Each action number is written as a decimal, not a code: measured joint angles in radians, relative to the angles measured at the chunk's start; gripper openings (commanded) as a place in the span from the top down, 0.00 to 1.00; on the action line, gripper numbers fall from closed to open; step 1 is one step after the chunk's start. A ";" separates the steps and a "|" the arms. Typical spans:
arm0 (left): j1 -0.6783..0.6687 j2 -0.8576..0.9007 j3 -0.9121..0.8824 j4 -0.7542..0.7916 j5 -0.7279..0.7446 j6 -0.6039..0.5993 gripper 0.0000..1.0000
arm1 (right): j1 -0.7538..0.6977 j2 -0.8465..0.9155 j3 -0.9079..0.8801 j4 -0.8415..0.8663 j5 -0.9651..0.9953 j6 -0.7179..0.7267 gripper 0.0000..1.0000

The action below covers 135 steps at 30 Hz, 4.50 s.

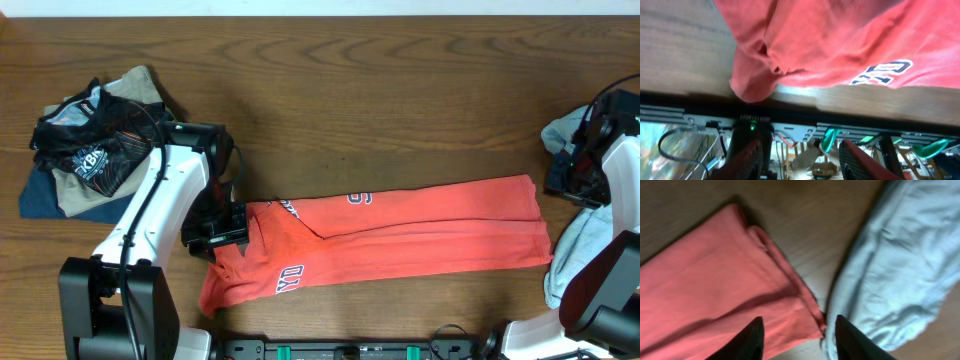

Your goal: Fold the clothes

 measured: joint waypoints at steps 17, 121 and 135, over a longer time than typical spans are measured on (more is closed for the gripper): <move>0.000 0.000 -0.001 0.248 0.042 0.000 0.49 | -0.026 0.135 -0.044 0.037 -0.137 -0.154 0.38; 0.098 -0.166 -0.066 0.428 0.201 -0.019 0.50 | 0.726 0.365 0.406 -0.377 -0.055 0.168 0.52; 0.098 -0.166 -0.066 0.430 0.201 -0.019 0.50 | 0.616 0.365 0.107 -0.282 -0.104 0.174 0.63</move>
